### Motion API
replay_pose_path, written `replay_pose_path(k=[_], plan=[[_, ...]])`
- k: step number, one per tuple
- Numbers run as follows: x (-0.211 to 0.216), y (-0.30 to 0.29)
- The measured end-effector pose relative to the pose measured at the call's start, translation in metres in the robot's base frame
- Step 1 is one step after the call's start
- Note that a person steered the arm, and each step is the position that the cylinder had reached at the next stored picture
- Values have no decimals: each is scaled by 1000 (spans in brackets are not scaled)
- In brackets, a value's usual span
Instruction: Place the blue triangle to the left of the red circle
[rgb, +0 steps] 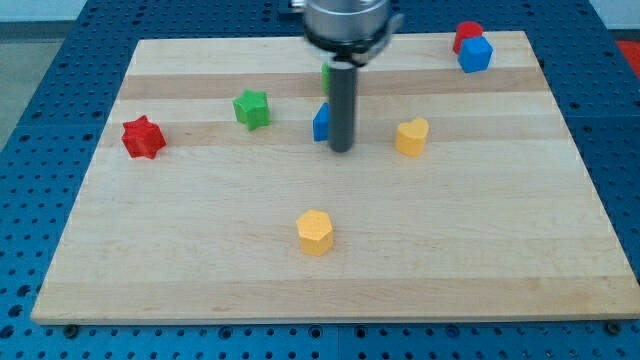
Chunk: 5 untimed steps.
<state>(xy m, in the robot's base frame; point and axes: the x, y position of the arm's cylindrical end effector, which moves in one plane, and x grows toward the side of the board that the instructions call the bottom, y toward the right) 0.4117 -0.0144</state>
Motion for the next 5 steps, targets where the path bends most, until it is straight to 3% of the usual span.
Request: replay_pose_path(k=[1,2,4,5], plan=[[4,-44],[-23,-31],[-64,81],[-66,60]])
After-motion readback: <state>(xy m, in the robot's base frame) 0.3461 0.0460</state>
